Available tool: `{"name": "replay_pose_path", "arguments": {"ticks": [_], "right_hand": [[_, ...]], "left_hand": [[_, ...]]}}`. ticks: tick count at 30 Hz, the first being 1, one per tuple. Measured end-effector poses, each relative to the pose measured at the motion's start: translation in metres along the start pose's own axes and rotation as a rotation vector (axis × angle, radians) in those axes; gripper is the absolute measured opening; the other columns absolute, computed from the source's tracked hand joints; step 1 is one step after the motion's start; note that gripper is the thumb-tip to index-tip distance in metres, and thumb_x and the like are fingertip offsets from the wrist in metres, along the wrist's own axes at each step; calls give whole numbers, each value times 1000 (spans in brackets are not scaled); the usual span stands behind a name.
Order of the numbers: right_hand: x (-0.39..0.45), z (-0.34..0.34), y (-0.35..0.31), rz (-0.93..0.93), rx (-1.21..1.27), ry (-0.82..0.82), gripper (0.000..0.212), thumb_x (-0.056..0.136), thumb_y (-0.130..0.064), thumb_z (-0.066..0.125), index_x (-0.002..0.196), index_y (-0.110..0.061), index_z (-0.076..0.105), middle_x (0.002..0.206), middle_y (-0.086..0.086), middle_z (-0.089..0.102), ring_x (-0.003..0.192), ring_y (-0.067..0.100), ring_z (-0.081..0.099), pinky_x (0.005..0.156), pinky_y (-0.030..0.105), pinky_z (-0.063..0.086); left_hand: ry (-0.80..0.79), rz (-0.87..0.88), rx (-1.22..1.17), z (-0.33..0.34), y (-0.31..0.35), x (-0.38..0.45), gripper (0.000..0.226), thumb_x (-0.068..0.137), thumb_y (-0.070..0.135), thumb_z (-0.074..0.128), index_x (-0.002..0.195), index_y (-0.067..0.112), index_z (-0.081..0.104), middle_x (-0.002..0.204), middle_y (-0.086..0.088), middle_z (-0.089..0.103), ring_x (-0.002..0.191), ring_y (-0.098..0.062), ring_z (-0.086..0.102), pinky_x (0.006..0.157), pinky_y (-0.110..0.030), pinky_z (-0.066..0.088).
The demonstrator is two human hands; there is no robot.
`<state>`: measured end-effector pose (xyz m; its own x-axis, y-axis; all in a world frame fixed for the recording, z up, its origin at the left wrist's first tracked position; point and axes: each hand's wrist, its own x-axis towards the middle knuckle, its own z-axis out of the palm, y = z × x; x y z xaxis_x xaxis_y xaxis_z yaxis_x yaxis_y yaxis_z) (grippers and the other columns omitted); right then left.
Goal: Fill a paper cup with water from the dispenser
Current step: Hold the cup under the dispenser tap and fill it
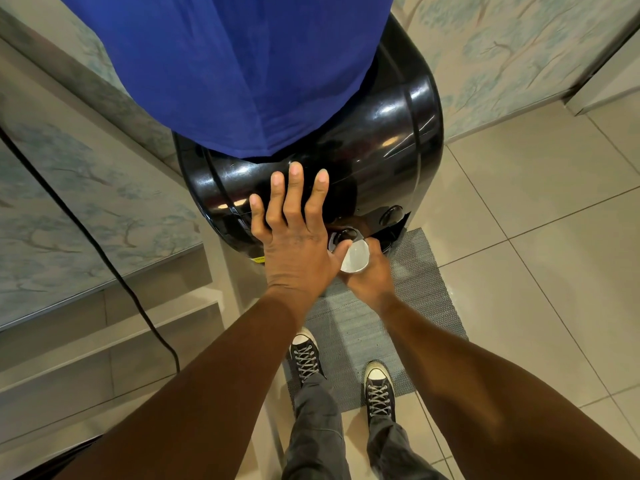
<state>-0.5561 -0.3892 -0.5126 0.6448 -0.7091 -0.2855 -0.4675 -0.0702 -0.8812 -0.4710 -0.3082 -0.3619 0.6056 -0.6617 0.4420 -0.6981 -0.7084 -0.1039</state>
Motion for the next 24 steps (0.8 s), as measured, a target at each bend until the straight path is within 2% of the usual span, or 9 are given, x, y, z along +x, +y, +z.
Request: {"name": "replay_pose_path", "arguments": {"ticks": [3, 6, 9, 12, 15, 21, 24], "right_hand": [[-4, -4, 4, -6, 4, 1, 64, 62, -24, 89, 108, -33, 46, 99, -6, 64, 90, 15, 65, 68, 26, 52], [-9, -8, 10, -10, -23, -30, 66, 63, -23, 88, 117, -22, 52, 105, -5, 66, 95, 16, 65, 73, 33, 56], [-18, -15, 13, -25, -56, -46, 72, 63, -24, 88, 124, -21, 50, 105, -8, 62, 96, 14, 62, 70, 22, 51], [-28, -23, 13, -53, -85, -75, 73, 63, -24, 88, 124, -19, 49, 106, -5, 62, 98, 18, 62, 75, 30, 54], [-38, -29, 10, -84, -107, -100, 73, 63, -25, 90, 123, -16, 50, 105, -6, 60, 99, 19, 61, 76, 30, 52], [-54, -40, -9, -105, -167, -155, 76, 61, -29, 89, 125, -23, 48, 115, 0, 63, 103, 19, 59, 78, 35, 55], [-63, -45, -24, -114, -177, -163, 79, 60, -34, 88, 127, -27, 46, 117, -3, 61, 105, 17, 57, 80, 37, 57]], "left_hand": [[-1, -6, -16, 1, 0, 0, 121, 61, 70, 77, 150, 17, 14, 153, -9, 9, 142, -32, 11, 116, -51, -3], [-14, -1, -19, 0, -1, 0, 120, 63, 70, 76, 150, 18, 12, 153, -9, 8, 142, -33, 10, 116, -51, -4], [-27, -4, -36, -1, -1, 1, 115, 66, 68, 74, 150, 17, 14, 153, -9, 8, 142, -33, 9, 115, -51, -4], [-67, -7, -63, -6, 1, 0, 107, 73, 65, 68, 151, 17, 13, 155, -9, 5, 144, -33, 7, 115, -52, -3], [-134, 4, -93, -12, 0, 0, 103, 79, 62, 62, 153, 17, 8, 157, -11, 2, 145, -34, 3, 116, -54, -3], [-290, 31, -116, -30, -6, -1, 102, 82, 60, 58, 156, 19, 2, 160, -12, -4, 148, -36, -1, 117, -57, 1], [-355, 45, -106, -41, -9, 0, 101, 84, 59, 58, 157, 19, 0, 162, -12, -3, 148, -35, -1, 118, -58, 5]]}}
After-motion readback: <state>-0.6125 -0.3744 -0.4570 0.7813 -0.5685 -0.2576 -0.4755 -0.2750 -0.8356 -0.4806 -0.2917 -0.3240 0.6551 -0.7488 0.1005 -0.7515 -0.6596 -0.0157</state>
